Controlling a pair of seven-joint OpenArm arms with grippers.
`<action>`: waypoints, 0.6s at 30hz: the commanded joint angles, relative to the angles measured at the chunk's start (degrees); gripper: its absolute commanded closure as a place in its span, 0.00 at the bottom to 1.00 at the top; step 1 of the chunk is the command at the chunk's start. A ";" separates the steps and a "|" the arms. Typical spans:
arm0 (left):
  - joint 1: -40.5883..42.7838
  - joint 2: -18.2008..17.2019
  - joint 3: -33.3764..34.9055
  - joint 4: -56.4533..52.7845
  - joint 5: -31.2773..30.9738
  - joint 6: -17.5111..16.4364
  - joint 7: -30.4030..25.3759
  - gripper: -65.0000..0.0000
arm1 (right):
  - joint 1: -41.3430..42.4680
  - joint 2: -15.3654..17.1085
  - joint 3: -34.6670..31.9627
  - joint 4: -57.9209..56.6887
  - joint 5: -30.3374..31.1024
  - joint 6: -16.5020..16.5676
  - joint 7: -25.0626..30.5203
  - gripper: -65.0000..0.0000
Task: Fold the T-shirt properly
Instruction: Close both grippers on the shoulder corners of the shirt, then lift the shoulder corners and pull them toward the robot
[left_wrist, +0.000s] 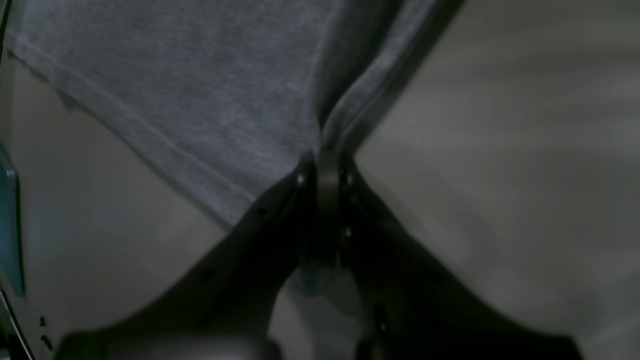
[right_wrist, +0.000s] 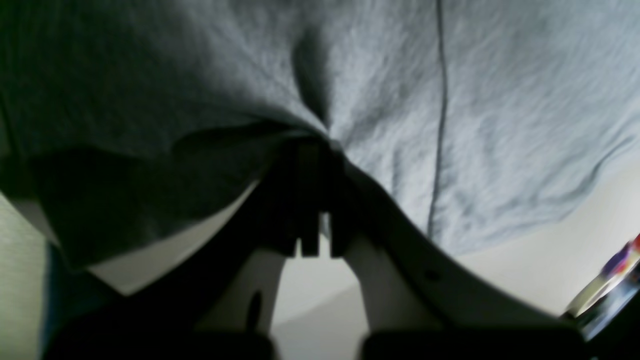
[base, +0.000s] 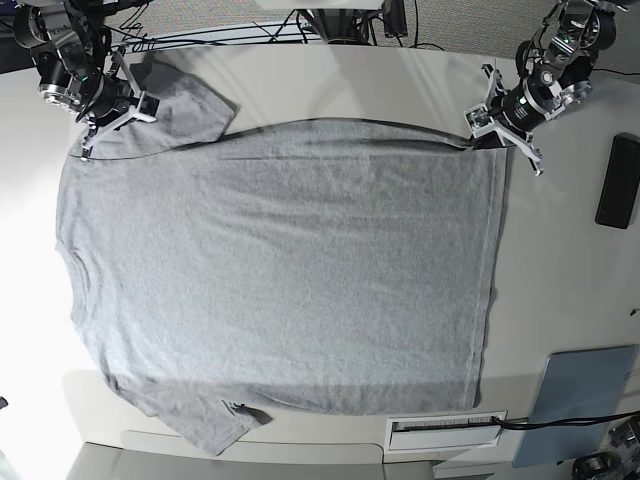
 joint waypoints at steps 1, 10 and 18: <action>0.63 -0.70 0.07 -0.48 -0.28 -1.68 5.51 1.00 | -0.04 1.31 0.39 0.68 1.14 -0.98 -2.10 1.00; 5.70 -2.51 0.04 4.33 -7.56 -1.81 11.58 1.00 | -3.98 5.07 0.50 5.77 4.42 -1.14 -6.91 1.00; 12.35 -4.15 -0.94 7.48 -9.25 -1.57 14.64 1.00 | -13.46 5.42 0.55 12.79 2.34 -3.89 -12.48 1.00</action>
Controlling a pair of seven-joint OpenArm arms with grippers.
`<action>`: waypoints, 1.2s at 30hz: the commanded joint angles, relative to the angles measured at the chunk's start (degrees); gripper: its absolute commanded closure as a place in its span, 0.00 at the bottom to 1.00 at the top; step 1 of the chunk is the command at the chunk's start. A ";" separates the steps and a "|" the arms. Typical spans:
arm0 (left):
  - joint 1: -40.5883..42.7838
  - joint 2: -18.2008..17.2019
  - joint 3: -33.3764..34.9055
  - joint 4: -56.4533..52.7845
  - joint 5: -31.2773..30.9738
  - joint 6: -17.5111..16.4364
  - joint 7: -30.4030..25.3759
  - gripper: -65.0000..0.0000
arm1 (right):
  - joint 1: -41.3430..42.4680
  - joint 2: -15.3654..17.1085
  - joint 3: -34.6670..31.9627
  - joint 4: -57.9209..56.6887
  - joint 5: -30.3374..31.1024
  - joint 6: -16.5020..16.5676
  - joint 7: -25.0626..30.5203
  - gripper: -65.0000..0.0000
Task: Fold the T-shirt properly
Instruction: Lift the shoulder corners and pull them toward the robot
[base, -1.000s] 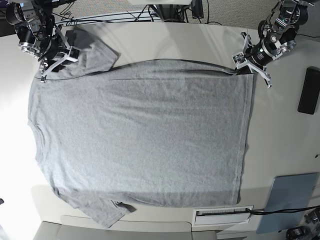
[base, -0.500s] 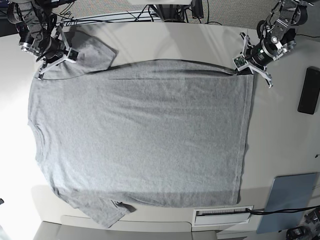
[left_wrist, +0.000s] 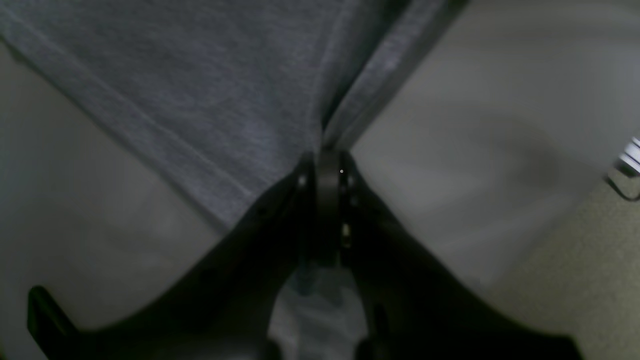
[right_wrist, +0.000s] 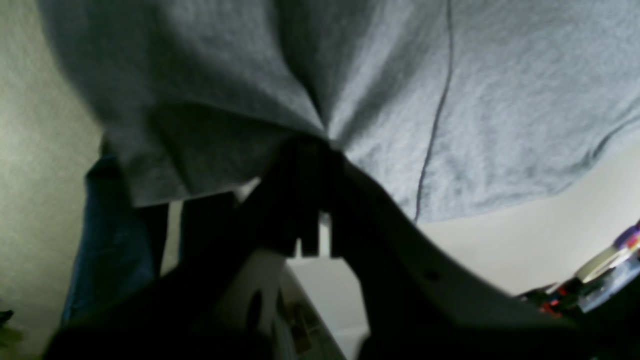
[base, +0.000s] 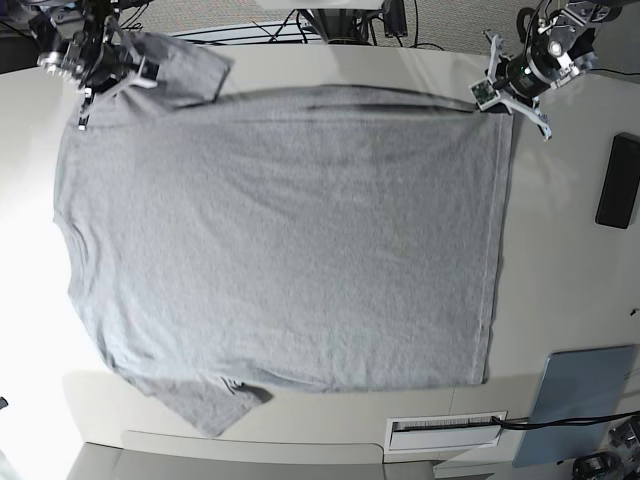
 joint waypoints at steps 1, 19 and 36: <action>2.14 -1.01 0.26 -0.44 0.68 -2.78 4.17 1.00 | -1.38 0.94 0.48 1.38 -1.46 -0.66 -0.72 1.00; 9.75 -1.38 -1.55 2.49 0.68 -2.86 5.90 1.00 | -11.93 0.90 0.48 4.79 -5.27 -4.98 -3.54 1.00; 12.20 -2.32 -7.28 3.34 -1.33 -3.48 5.60 1.00 | -12.57 0.92 2.05 6.71 -6.75 -7.61 -3.56 1.00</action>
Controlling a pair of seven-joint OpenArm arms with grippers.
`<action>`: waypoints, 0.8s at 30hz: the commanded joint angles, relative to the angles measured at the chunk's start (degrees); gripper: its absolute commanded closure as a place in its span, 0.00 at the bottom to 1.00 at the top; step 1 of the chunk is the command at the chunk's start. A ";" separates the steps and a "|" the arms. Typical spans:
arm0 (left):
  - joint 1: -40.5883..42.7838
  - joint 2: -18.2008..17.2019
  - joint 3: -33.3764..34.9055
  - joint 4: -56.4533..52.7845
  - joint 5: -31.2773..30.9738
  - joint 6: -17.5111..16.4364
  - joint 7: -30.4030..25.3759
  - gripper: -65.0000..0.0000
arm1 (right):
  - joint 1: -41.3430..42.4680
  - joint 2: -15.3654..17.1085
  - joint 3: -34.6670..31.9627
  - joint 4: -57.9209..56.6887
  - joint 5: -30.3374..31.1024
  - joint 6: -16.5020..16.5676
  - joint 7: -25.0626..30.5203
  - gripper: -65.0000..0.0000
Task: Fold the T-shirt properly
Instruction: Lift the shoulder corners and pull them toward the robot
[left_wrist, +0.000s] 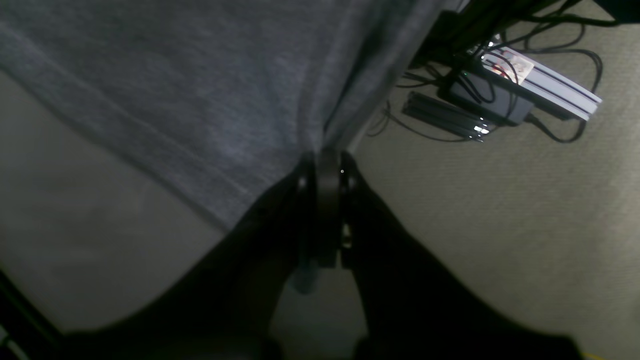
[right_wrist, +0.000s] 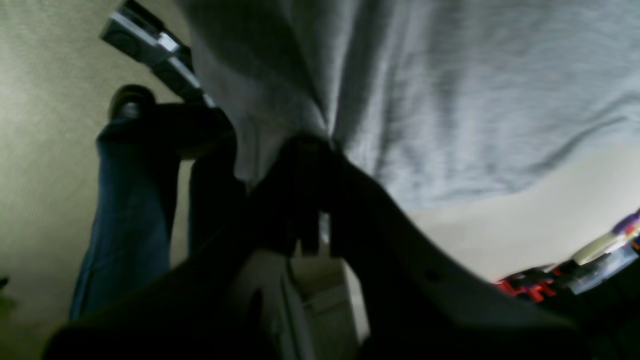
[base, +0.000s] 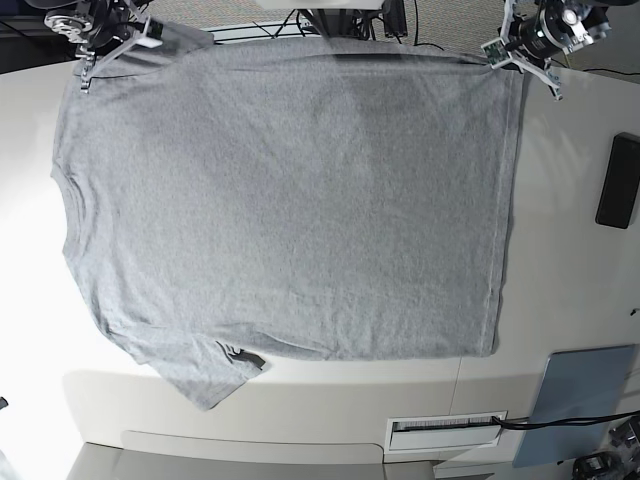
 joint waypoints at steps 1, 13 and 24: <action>0.26 -0.70 -0.96 0.11 0.15 -0.31 3.67 1.00 | -0.31 0.81 1.86 1.75 -1.25 -1.03 -0.44 1.00; -6.51 -0.28 -9.22 2.69 -6.73 -0.02 2.54 1.00 | 10.32 -0.15 9.81 4.55 3.39 -2.14 5.81 1.00; -14.86 4.92 -9.01 -3.41 -6.78 -1.57 0.02 1.00 | 25.66 -1.57 2.60 -5.40 7.30 -0.44 7.74 1.00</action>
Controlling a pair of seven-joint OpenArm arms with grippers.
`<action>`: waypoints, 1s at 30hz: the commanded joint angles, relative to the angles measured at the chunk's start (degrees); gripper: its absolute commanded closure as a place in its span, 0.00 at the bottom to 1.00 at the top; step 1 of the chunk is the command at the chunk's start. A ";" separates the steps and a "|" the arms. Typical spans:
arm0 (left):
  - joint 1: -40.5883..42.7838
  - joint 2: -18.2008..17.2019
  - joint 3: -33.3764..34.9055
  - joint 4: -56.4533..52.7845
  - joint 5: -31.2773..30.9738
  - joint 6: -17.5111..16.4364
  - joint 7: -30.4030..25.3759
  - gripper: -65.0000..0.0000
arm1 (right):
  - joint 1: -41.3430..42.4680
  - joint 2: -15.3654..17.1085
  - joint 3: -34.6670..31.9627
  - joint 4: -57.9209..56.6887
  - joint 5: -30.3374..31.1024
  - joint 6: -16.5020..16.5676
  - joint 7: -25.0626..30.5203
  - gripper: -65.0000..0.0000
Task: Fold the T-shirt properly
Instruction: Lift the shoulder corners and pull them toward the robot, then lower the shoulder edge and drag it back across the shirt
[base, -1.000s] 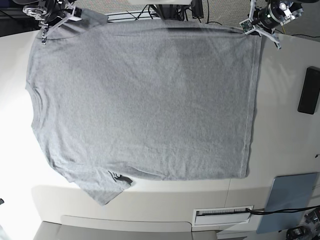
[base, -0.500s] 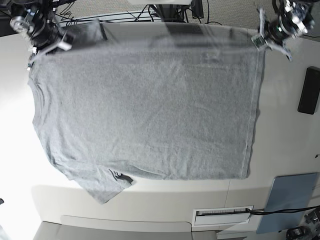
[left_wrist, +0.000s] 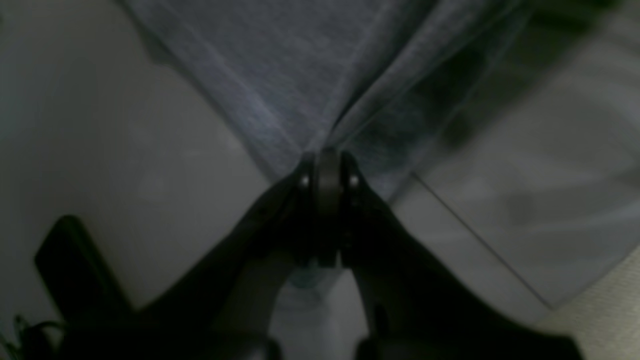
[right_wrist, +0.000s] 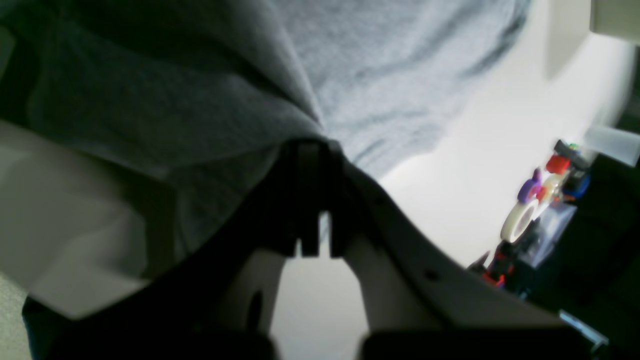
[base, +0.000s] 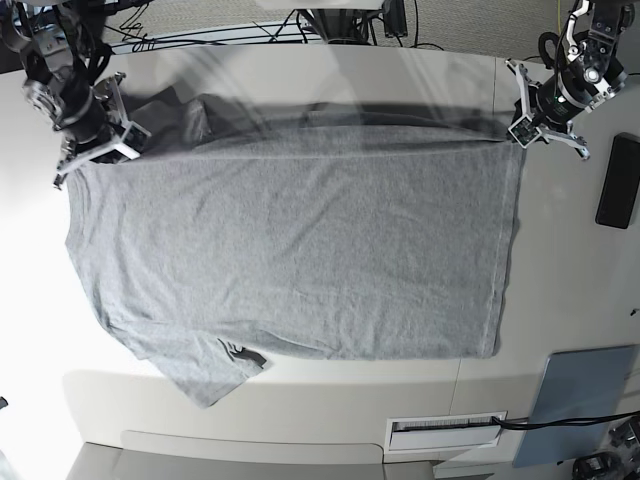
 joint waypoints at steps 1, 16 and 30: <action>-0.59 -0.70 -0.59 0.48 -0.09 0.94 -0.63 1.00 | 1.77 1.01 -0.87 -0.24 -0.63 -0.94 0.22 1.00; -7.93 1.27 -0.59 -5.60 -3.13 -1.31 -0.66 1.00 | 18.67 1.01 -13.70 -7.98 -1.14 -0.98 0.79 1.00; -11.17 1.40 -0.59 -7.34 -3.10 -2.95 -0.66 1.00 | 21.05 0.98 -13.88 -8.17 -0.70 -0.94 1.97 1.00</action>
